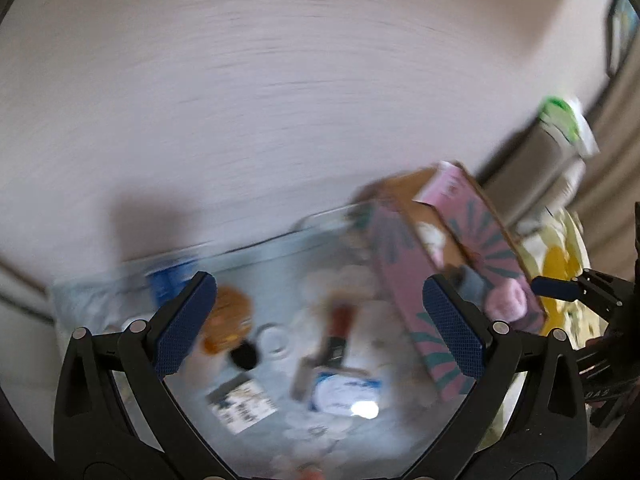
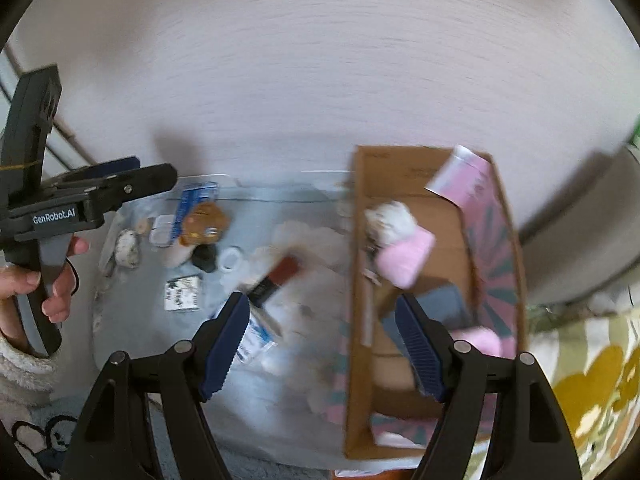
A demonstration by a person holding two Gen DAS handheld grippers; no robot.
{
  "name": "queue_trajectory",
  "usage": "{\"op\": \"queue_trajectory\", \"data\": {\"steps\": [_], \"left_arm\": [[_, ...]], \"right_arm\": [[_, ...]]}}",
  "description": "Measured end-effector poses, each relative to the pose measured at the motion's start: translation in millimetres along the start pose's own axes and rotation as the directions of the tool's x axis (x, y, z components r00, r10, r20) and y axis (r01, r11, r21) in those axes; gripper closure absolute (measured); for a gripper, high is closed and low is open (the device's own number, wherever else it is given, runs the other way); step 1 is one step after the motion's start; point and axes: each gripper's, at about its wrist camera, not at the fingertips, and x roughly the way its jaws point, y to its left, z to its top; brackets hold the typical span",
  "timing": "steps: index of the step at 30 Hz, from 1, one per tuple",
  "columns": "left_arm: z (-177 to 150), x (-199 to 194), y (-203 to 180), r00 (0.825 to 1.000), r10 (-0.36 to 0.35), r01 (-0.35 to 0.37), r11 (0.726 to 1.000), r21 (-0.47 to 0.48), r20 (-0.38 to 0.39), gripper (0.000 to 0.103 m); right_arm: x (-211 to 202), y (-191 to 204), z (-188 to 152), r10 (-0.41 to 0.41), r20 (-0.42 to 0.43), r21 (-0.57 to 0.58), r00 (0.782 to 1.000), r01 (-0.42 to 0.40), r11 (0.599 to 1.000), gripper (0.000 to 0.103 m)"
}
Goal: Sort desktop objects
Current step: 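Move both tools back over the tray, then grasp the brown plush bear with the right tool while the left tool grasps the other white sock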
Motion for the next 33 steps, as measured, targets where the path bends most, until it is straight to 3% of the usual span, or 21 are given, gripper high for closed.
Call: {"op": "queue_trajectory", "data": {"steps": [8, 15, 20, 25, 33], "left_arm": [[-36, -26, 88, 0.991, 0.135, -0.130, 0.970, -0.208, 0.012, 0.000], [-76, -35, 136, 0.974, 0.225, -0.212, 0.911, -0.354, -0.005, 0.001], [-119, -26, 152, 0.953, 0.303, -0.273, 0.860, -0.430, 0.000, 0.001], [-163, 5, 159, 0.934, 0.357, -0.330, 0.833, -0.444, -0.025, 0.004], [-175, 48, 171, 0.913, 0.407, -0.377, 0.810, -0.448, -0.033, 0.011]], "right_arm": [[32, 40, 27, 0.077, -0.030, -0.106, 0.997, -0.080, 0.991, 0.032], [68, 76, 45, 0.159, -0.075, -0.138, 0.984, -0.169, 0.976, 0.032], [104, 95, 48, 0.212, -0.091, -0.078, 0.973, -0.219, 0.973, 0.032], [138, 113, 43, 0.248, -0.099, -0.048, 0.964, -0.254, 0.966, 0.032], [170, 133, 42, 0.239, -0.089, -0.064, 0.967, -0.246, 0.967, 0.032]]}}
